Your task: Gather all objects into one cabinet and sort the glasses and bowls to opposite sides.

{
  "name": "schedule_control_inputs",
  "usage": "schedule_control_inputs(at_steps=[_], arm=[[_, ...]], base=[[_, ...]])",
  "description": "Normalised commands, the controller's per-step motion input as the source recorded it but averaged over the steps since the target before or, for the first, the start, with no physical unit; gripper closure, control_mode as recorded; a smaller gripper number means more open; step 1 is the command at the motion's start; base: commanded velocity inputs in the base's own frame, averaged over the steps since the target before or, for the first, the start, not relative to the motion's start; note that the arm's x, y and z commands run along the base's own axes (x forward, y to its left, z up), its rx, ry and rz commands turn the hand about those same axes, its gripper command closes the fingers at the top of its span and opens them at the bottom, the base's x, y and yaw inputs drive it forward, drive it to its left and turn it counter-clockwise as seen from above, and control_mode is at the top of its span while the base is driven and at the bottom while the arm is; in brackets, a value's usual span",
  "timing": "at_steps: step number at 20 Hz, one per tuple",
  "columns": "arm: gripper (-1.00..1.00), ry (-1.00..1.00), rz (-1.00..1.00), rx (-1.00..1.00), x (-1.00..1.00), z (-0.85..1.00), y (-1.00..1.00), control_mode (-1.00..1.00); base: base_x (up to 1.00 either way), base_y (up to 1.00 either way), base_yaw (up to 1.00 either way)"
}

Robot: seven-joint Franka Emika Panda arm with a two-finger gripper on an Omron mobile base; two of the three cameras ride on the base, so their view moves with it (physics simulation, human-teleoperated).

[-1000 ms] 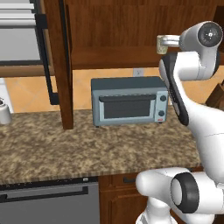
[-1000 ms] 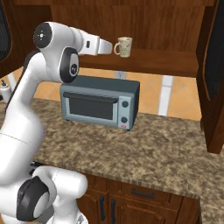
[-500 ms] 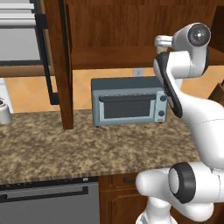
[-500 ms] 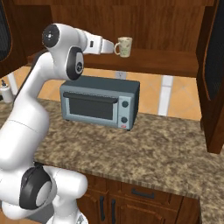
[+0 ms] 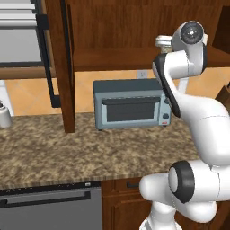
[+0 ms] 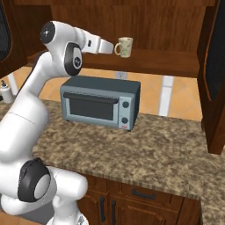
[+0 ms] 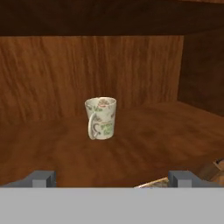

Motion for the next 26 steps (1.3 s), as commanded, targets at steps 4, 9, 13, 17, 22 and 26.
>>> schedule_control_inputs(at_steps=[4, 9, 13, 17, 22, 26], arm=[[-1.0, 0.02, 0.0, 0.08, 0.36, 0.01, 0.0, -1.0], [-1.0, 0.0, 0.0, 0.0, 0.16, 0.0, -0.03, -1.0], [-1.0, 0.02, -0.01, 0.05, 0.33, 0.0, -0.09, -1.0], [-1.0, 0.07, 0.0, 0.06, 0.25, -0.04, -0.05, -1.0], [-1.0, 0.05, 0.0, 0.06, 0.35, -0.09, -0.12, -1.0], [-1.0, 0.02, 0.0, 0.01, 0.35, -0.09, -0.09, -1.0]], base=[[0.0, 0.0, 0.0], [0.0, 0.0, 0.0], [0.0, 0.0, 0.0], [0.0, 0.0, 0.0], [0.0, 0.0, 0.0], [0.0, 0.0, 0.0]])
